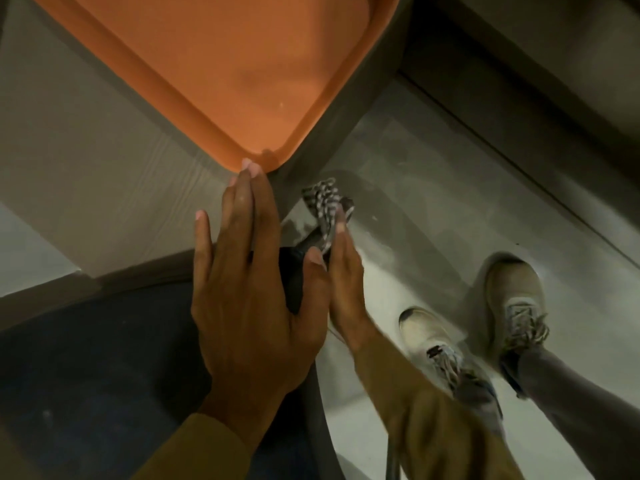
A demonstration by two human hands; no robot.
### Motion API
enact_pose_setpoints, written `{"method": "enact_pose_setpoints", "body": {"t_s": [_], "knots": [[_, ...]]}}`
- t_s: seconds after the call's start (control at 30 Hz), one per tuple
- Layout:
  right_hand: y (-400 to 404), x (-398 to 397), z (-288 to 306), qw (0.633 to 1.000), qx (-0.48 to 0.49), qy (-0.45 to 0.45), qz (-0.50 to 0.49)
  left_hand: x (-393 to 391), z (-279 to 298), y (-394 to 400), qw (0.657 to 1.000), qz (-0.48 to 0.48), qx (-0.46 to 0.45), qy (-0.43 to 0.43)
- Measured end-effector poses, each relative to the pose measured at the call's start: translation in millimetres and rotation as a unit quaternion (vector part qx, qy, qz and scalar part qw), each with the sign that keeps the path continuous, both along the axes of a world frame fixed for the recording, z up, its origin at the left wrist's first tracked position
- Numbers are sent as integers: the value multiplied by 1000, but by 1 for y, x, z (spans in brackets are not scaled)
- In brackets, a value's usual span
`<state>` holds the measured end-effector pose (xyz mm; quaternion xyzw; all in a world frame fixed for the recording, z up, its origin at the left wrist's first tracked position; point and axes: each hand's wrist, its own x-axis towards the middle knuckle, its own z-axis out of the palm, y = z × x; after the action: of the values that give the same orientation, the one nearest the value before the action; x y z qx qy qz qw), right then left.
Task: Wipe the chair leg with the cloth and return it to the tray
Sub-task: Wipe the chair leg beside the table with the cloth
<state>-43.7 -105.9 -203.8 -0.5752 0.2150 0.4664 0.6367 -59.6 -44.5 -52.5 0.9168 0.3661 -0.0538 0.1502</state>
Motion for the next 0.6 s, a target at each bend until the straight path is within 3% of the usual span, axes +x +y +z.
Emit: {"method": "enact_pose_setpoints", "body": {"t_s": [0.13, 0.2, 0.3, 0.43, 0.53, 0.6], "knots": [[24, 28, -56, 991, -69, 111, -36, 0, -2, 1, 1000, 7, -2, -14], [30, 34, -51, 989, -77, 121, -34, 1, -2, 2, 1000, 5, -1, -11], [14, 29, 1, 999, -32, 41, 13, 2, 0, 1, 1000, 3, -4, -7], [-18, -4, 79, 995, 95, -22, -2, 1, 1, 2, 1000, 0, 0, -7], [-16, -14, 71, 994, 110, -22, -13, 2, 2, 1, 1000, -3, 2, -6], [-7, -4, 42, 996, 70, -47, 5, 2, 1, 0, 1000, -1, -2, -7]]}}
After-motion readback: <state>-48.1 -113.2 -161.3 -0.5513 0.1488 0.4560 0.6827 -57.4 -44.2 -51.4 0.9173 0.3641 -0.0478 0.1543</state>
